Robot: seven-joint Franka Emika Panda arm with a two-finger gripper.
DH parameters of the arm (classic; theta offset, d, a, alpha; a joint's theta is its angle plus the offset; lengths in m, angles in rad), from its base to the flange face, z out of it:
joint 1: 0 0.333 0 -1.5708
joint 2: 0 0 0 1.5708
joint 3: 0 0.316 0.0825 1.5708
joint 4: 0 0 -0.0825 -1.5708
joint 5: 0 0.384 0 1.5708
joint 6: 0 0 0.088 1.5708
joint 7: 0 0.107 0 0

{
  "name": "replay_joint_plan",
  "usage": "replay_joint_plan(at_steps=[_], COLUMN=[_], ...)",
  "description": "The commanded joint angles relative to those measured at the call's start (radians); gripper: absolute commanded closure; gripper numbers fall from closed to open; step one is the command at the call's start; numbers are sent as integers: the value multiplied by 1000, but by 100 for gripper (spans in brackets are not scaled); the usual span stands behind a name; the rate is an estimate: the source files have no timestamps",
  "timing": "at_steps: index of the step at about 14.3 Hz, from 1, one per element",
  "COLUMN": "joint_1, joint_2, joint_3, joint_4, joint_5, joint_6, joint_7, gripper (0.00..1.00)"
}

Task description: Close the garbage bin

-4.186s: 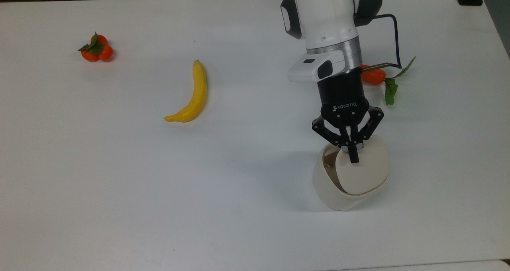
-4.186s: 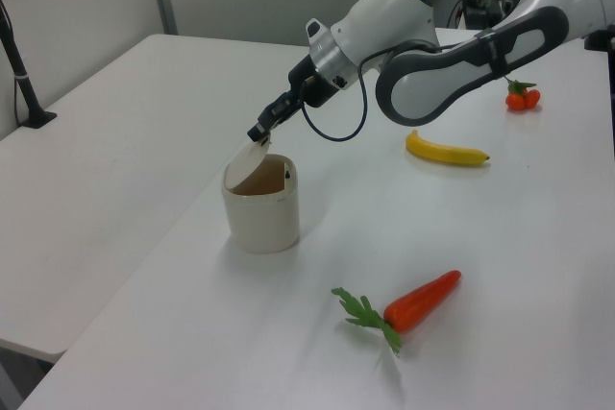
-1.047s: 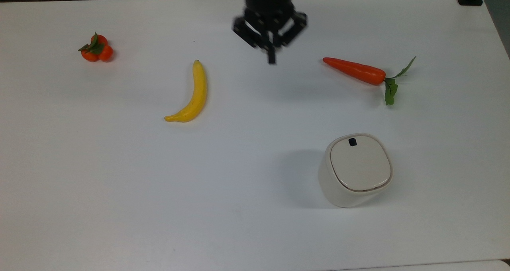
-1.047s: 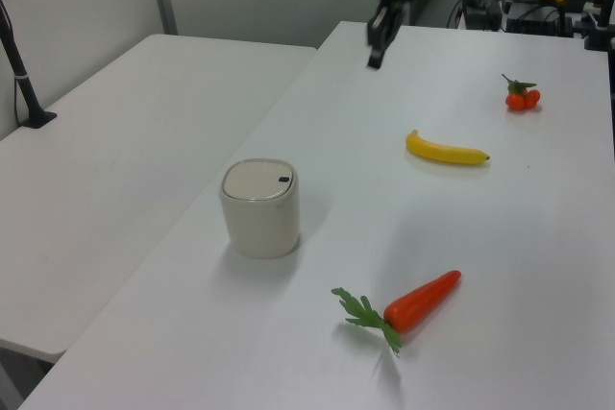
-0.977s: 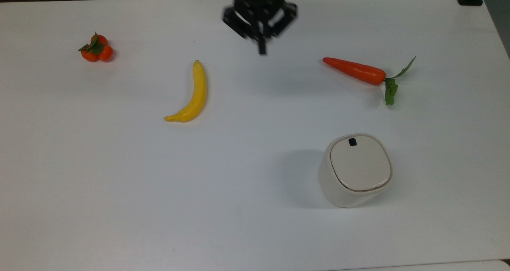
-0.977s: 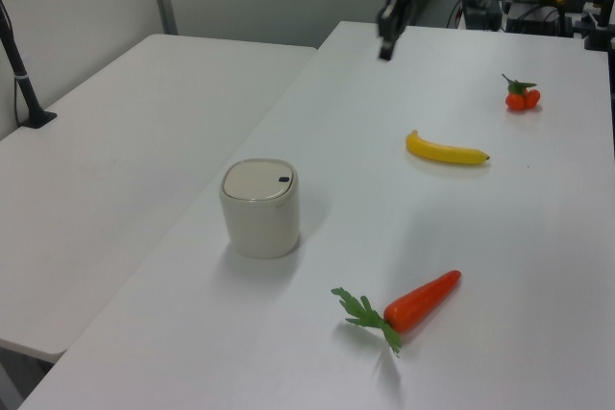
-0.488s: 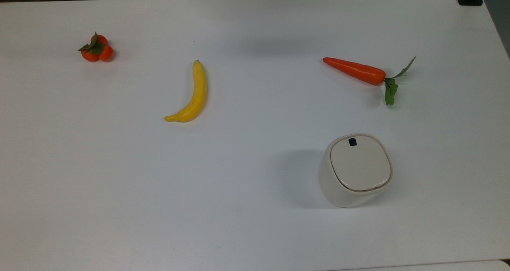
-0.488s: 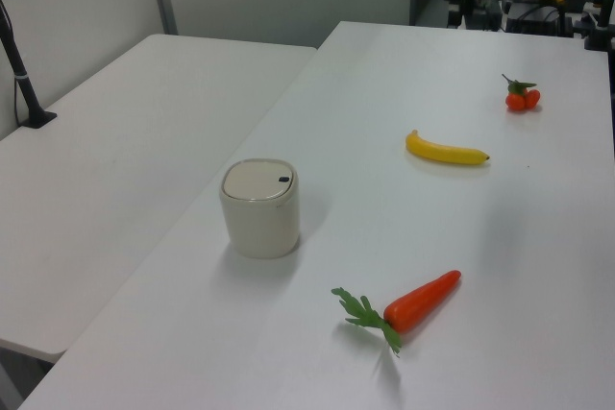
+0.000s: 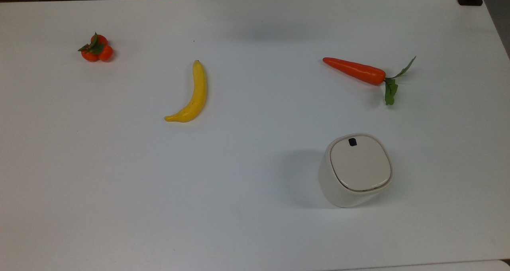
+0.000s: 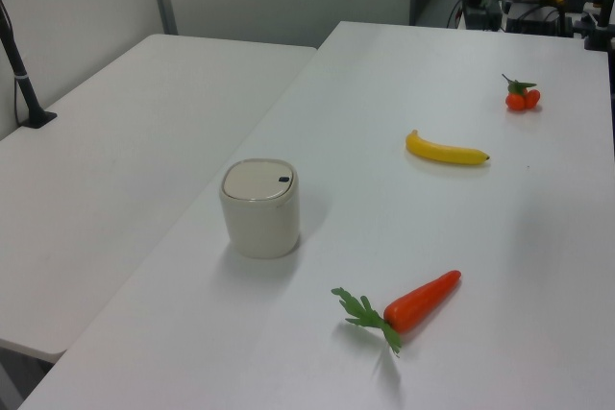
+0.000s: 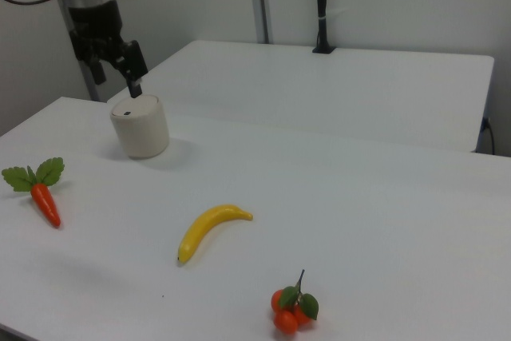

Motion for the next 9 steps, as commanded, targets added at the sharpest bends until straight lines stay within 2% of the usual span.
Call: replay_joint_plan(at_steps=[1, 5, 9], joint_1=[10, 47, 58], joint_2=[-27, -23, -17], joint_3=[-3, -34, -34], joint_4=[-94, -103, -103], joint_5=[-5, -8, -11], joint_6=[146, 146, 138], joint_7=[-48, -113, -111], gripper=[0, 0, 0])
